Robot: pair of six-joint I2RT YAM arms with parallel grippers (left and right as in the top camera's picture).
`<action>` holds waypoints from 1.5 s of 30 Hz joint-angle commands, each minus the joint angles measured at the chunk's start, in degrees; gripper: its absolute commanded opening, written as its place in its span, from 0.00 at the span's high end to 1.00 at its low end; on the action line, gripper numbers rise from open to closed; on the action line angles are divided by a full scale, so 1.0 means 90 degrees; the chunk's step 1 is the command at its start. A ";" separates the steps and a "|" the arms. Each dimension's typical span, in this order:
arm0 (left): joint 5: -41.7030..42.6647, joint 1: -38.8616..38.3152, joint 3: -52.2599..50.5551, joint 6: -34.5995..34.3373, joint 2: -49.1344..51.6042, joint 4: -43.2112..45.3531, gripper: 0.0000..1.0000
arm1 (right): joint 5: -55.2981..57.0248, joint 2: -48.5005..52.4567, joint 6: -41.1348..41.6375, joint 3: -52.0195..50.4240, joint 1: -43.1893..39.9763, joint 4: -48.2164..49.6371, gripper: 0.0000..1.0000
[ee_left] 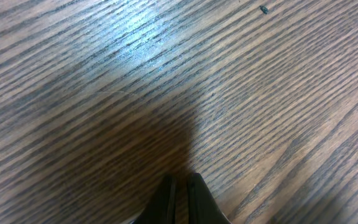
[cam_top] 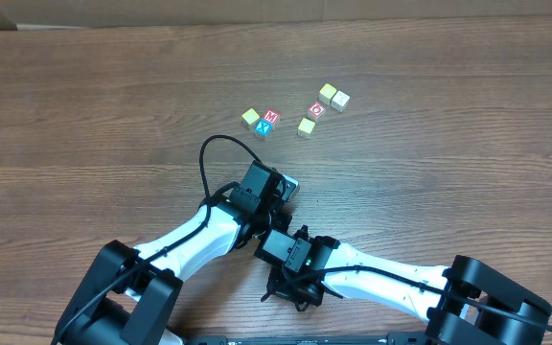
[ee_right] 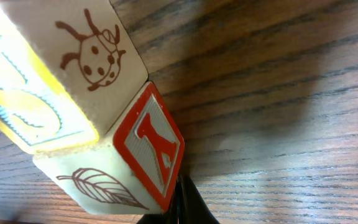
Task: Flip 5 blocks
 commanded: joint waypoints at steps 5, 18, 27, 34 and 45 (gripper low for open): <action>-0.0272 -0.0090 -0.0306 -0.0092 0.0284 -0.0039 0.96 | 0.0214 -0.0148 0.0005 0.0158 0.0032 0.0005 0.96; -0.0629 -0.0090 -0.0306 -0.0087 0.0284 0.0010 0.96 | 0.0238 -0.0148 0.0005 0.0158 0.0032 0.0005 0.96; -0.0656 -0.0090 -0.0306 -0.0090 0.0284 0.0114 0.96 | 0.0240 -0.0148 0.0000 0.0158 0.0032 0.0005 0.96; -0.0811 -0.0092 -0.0306 -0.0087 0.0284 0.0155 0.96 | 0.0245 -0.0148 0.0000 0.0158 0.0032 0.0007 0.96; -0.0814 -0.0090 -0.0306 -0.0090 0.0284 0.0299 0.96 | 0.0287 -0.0148 -0.0017 0.0158 0.0061 0.0007 0.96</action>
